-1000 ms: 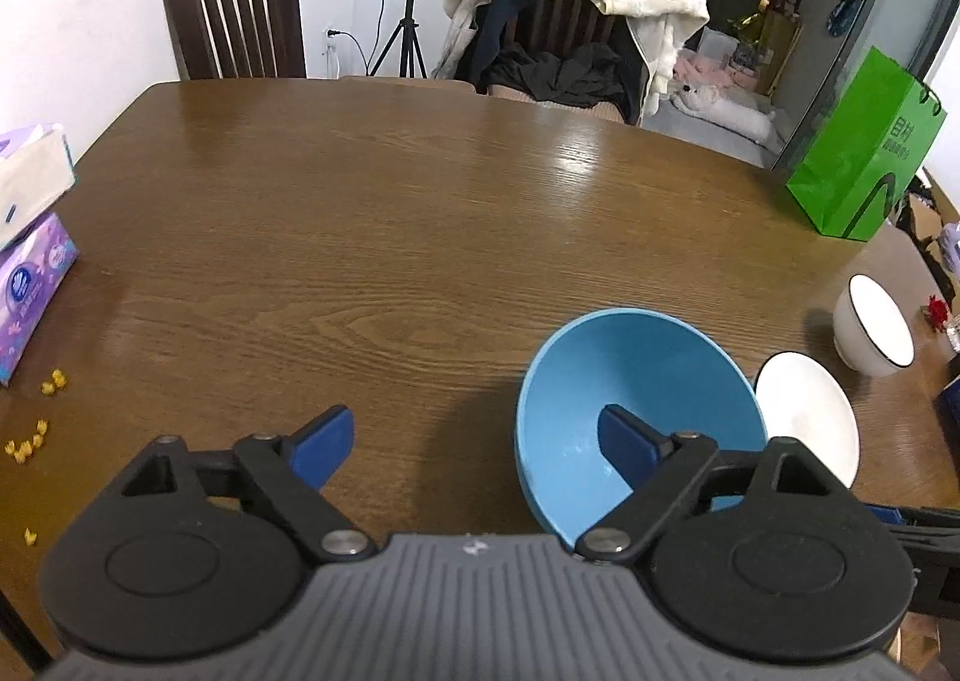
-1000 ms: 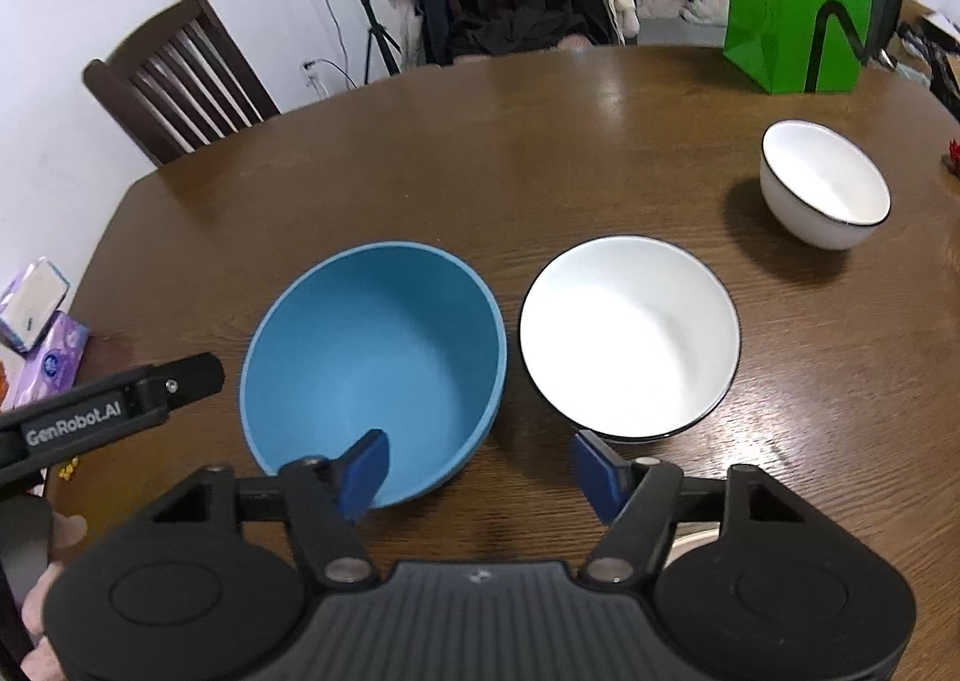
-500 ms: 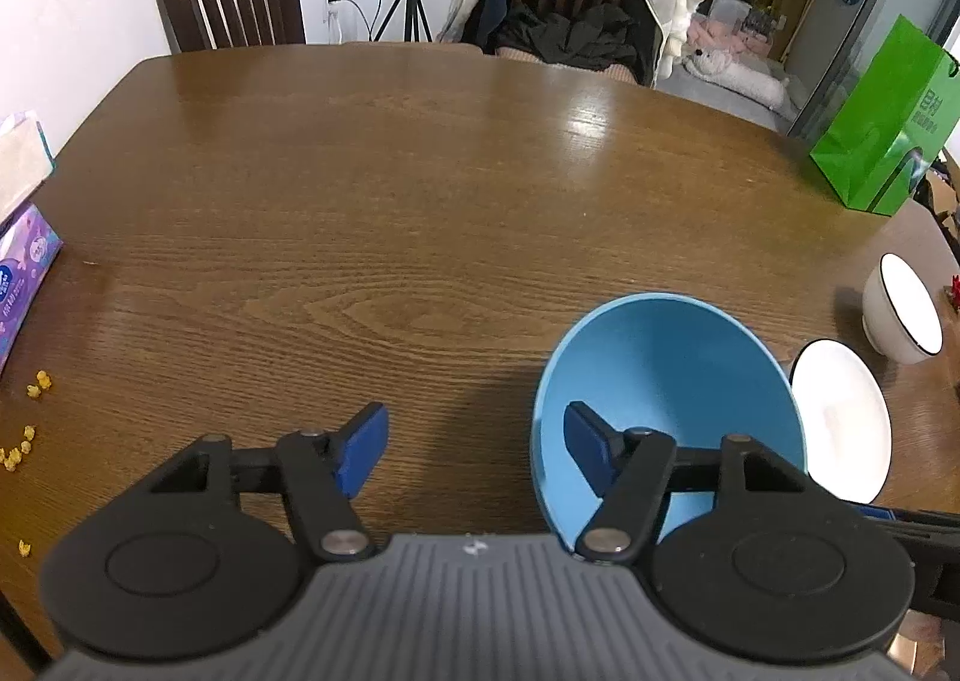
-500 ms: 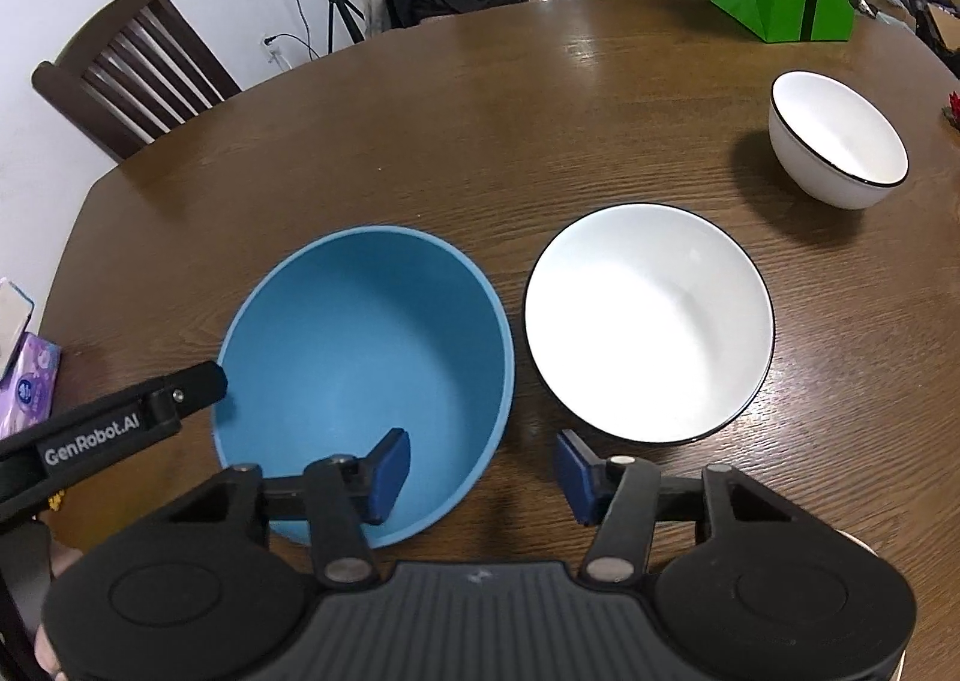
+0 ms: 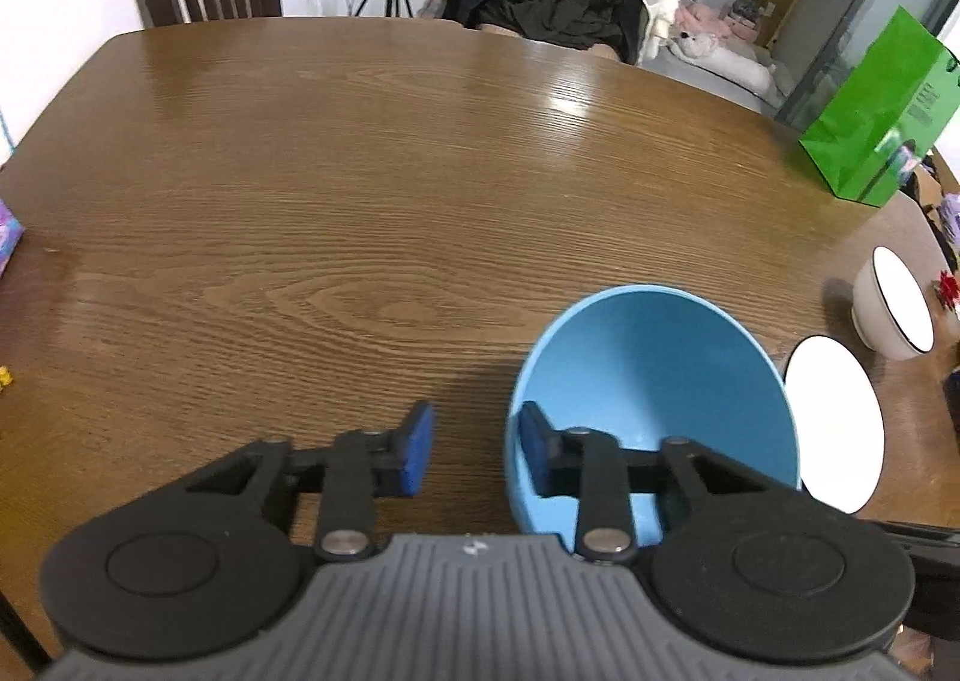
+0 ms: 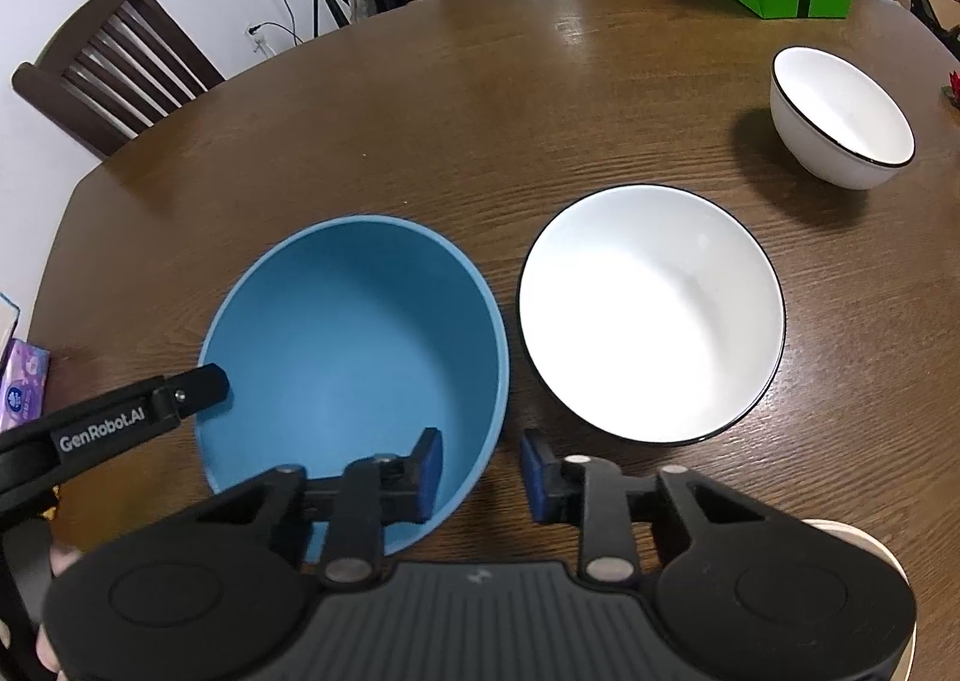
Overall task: Organize plates and bowls
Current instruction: 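Close both grippers together on the blue bowl rim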
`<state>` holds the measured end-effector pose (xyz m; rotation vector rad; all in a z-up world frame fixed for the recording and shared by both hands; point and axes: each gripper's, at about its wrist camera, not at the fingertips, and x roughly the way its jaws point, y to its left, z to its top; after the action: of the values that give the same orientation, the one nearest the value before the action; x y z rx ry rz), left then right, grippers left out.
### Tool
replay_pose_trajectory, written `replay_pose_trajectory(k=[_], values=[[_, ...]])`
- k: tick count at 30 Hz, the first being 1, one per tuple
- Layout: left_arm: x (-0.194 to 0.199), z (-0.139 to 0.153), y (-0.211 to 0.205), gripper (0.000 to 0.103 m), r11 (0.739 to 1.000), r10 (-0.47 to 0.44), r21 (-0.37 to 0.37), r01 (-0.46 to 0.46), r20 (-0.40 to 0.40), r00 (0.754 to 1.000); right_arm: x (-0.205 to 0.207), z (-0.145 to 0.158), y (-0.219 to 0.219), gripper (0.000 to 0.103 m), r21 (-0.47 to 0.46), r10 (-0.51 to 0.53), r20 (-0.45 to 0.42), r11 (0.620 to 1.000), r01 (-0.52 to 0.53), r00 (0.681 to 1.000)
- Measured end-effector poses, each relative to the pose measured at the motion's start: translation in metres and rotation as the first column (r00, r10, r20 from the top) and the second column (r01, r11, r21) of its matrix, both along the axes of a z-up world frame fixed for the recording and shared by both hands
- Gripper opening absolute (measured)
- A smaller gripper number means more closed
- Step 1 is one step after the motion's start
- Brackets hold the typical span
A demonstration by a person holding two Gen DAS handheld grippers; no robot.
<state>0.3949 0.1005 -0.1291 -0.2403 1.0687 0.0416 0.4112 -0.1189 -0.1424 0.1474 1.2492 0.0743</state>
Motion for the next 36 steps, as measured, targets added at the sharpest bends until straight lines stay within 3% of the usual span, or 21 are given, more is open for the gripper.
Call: replay_pose_trajectory(k=[4, 5, 20, 36], values=[[0.002, -0.002, -0.004, 0.006, 0.999, -0.026, -0.024, 0.026, 0.004, 1.0, 0.003, -0.003, -0.001, 0.013, 0.007, -0.001, -0.005, 1.0, 0.001, 1.0], [0.002, -0.002, -0.005, 0.005, 0.999, -0.031, -0.027, 0.031, 0.007, 0.999, 0.003, -0.003, 0.0, 0.012, 0.005, 0.0, -0.003, 1.0, 0.0, 1.0], [-0.008, 0.009, -0.012, 0.005, 0.999, -0.038, 0.003, 0.038, 0.031, 0.999, -0.002, 0.003, 0.004, 0.011, -0.019, 0.02, 0.015, 1.0, -0.02, 1.0], [-0.045, 0.029, -0.008, 0.005, 1.0, 0.007, 0.015, -0.008, 0.06, 0.998, -0.024, 0.024, 0.012, 0.011, -0.012, 0.074, 0.045, 0.997, -0.074, 0.996]])
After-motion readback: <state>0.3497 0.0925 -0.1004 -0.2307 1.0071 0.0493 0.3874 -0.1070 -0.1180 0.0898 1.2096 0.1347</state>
